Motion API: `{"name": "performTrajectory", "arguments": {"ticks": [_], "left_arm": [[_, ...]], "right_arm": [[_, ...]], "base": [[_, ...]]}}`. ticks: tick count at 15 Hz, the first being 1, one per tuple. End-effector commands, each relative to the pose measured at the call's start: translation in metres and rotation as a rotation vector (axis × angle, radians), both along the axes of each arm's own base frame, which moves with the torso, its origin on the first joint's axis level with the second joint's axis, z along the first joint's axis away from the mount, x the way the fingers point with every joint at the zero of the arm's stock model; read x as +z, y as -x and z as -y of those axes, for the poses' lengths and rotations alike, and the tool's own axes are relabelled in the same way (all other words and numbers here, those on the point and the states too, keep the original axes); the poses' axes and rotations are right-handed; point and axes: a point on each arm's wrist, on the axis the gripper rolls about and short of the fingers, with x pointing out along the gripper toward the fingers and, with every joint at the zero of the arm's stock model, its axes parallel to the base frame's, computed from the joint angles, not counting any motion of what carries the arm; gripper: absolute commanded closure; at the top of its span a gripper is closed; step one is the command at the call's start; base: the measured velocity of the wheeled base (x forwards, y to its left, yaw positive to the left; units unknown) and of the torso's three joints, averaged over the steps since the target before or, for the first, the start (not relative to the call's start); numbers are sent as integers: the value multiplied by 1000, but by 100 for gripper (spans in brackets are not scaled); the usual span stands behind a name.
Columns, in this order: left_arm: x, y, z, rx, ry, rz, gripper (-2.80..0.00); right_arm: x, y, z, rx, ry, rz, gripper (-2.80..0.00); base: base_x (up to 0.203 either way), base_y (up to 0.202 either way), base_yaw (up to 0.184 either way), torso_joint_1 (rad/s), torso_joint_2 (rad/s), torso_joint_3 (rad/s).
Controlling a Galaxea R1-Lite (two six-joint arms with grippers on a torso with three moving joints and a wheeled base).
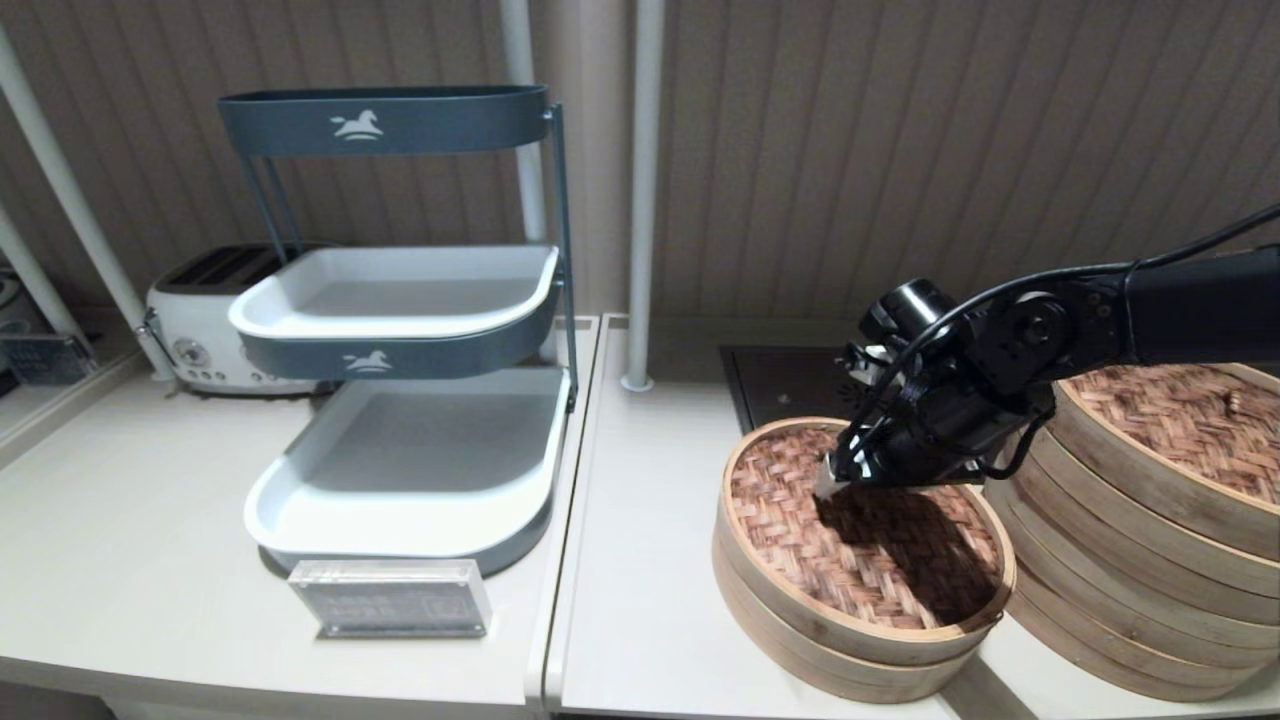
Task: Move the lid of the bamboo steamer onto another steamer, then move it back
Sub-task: Pick up the steamer
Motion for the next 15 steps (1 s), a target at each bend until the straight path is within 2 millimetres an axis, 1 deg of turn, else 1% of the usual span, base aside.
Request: {"name": "performTrajectory", "arguments": {"ticks": [1, 2, 3, 4, 10, 15], "left_arm": [[-8, -2, 0, 0, 0, -27, 0], [-8, -2, 0, 0, 0, -27, 0], [-8, -2, 0, 0, 0, -27, 0], [-8, -2, 0, 0, 0, -26, 0], [-8, -2, 0, 0, 0, -25, 0], [-8, -2, 0, 0, 0, -27, 0]], "right_arm": [[-4, -1, -1, -1, 4, -13, -280], [-5, -2, -1, -1, 5, -16, -280], [-5, -2, 0, -3, 6, -14, -85], [-5, -2, 0, -6, 13, -13, 0], [-6, -1, 0, -12, 30, -13, 0], [-7, 0, -5, 3, 24, -18, 0]], "base": [[0, 0, 0, 0, 0, 0], [0, 0, 0, 0, 0, 0], [0, 0, 0, 0, 0, 0], [0, 0, 0, 0, 0, 0], [0, 0, 0, 0, 0, 0], [0, 0, 0, 0, 0, 0]]}}
